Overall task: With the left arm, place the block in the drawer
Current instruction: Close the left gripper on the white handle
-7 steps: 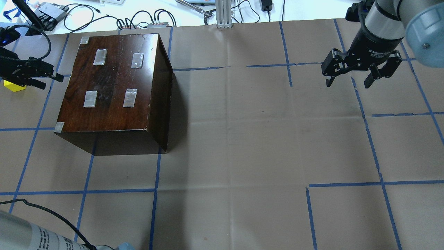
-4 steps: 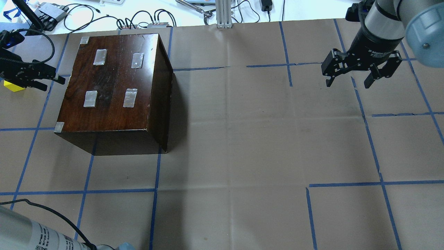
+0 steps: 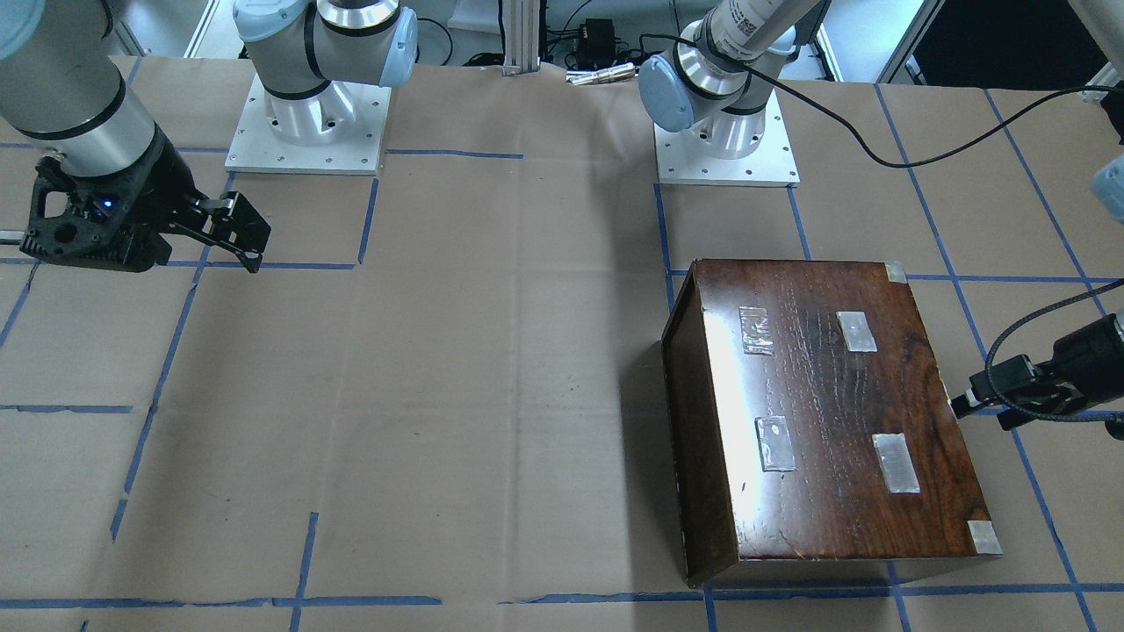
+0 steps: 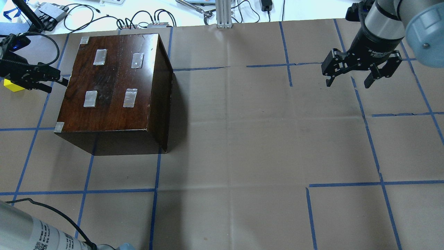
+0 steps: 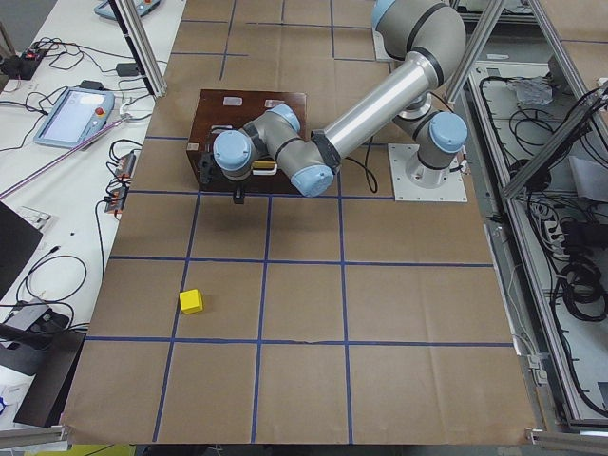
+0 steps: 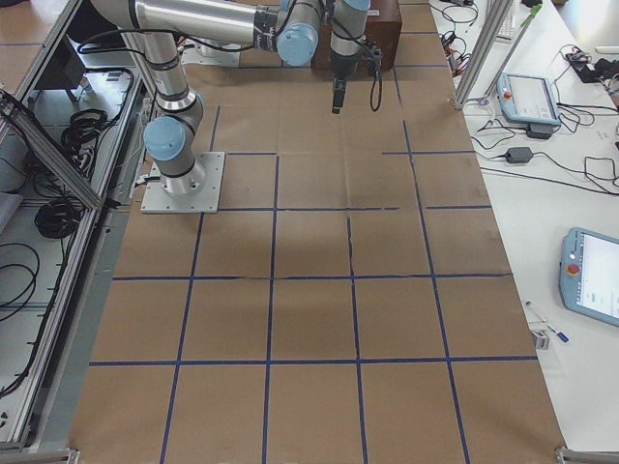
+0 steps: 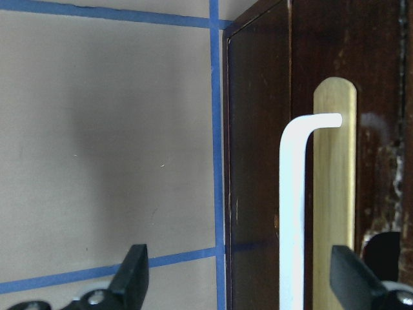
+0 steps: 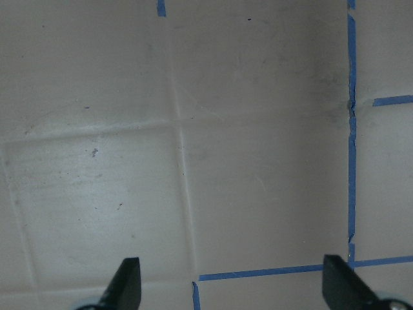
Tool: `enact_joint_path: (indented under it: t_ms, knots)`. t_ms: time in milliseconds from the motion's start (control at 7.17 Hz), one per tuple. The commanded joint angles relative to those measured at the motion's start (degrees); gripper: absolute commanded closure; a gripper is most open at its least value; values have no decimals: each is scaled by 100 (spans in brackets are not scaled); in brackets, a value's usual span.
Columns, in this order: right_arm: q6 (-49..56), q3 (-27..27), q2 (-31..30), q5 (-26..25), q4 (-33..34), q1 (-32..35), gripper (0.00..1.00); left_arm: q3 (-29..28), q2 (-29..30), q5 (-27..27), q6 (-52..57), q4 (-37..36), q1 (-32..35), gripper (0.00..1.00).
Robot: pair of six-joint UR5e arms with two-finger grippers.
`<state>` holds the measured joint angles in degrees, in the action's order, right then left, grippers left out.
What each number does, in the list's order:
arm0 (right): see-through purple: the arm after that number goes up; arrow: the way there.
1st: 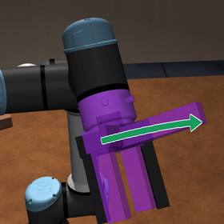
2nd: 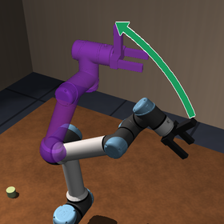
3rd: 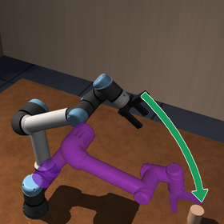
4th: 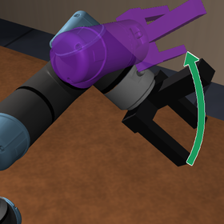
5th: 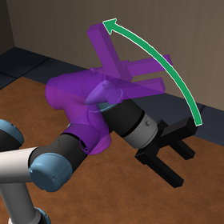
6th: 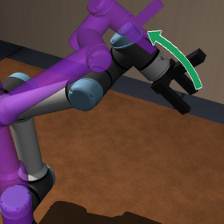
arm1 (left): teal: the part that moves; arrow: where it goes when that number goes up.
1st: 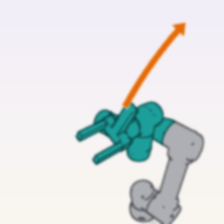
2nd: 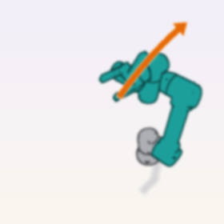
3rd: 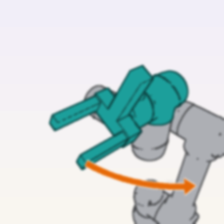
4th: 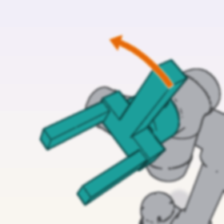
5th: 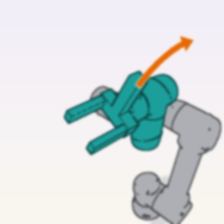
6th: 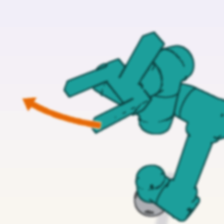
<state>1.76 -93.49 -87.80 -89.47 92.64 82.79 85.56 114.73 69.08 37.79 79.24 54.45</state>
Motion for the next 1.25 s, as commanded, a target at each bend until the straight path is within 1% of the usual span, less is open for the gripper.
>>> enact_joint_path:
  t_ms: [0, 418, 1115]
  knots:
    - [0, -2, 0, 9, 0, 0, 0, -5, 49, 0, 0, -23, 92, 2]
    - [0, 7, 0, 0, 0, 0, 0, -13, 120, 9, -8, -146, 154, 2]
    - [0, -2, 0, 0, -9, 0, 0, -75, 234, 9, -17, -154, 145, 2]
